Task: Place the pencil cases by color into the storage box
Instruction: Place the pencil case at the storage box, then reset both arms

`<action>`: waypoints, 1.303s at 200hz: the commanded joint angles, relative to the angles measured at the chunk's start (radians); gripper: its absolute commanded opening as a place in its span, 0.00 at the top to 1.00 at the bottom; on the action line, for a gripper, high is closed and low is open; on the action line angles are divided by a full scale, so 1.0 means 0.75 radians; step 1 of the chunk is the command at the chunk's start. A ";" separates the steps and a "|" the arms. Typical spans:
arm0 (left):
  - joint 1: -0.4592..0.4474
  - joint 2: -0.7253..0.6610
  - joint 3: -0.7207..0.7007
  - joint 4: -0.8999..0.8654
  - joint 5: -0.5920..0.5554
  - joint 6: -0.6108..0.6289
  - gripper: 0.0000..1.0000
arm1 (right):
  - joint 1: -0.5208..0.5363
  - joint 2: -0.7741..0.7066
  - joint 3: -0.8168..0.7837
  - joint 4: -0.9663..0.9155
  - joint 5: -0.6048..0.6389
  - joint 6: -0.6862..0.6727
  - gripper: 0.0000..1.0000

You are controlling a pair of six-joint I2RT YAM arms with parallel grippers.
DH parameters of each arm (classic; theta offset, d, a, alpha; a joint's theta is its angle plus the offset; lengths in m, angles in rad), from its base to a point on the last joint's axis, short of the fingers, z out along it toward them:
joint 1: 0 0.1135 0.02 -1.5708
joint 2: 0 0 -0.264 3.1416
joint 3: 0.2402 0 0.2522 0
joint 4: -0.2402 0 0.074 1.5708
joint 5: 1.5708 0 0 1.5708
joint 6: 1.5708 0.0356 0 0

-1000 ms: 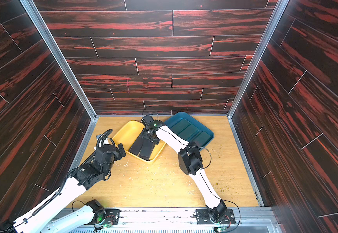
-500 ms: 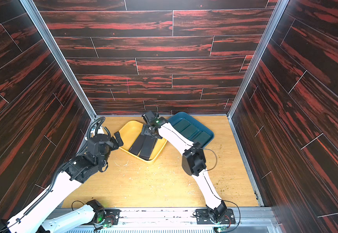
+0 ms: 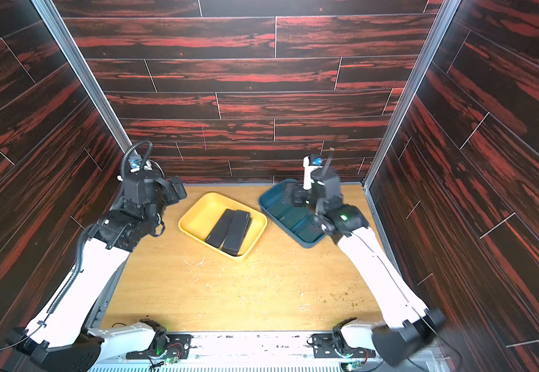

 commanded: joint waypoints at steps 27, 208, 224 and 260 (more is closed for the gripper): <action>0.090 -0.154 -0.298 0.187 0.081 0.045 0.00 | -0.026 -0.522 -0.513 0.447 0.127 -0.331 0.01; 0.437 0.121 -1.277 1.322 0.553 0.341 0.00 | -0.538 -0.296 -1.612 1.635 -0.243 -0.247 0.01; 0.440 0.101 -1.361 1.375 0.525 0.378 0.00 | -0.569 -0.194 -1.654 1.798 -0.275 -0.236 0.01; 0.442 0.137 -1.463 1.559 0.455 0.375 0.00 | -0.613 0.004 -1.689 2.040 -0.311 -0.236 0.01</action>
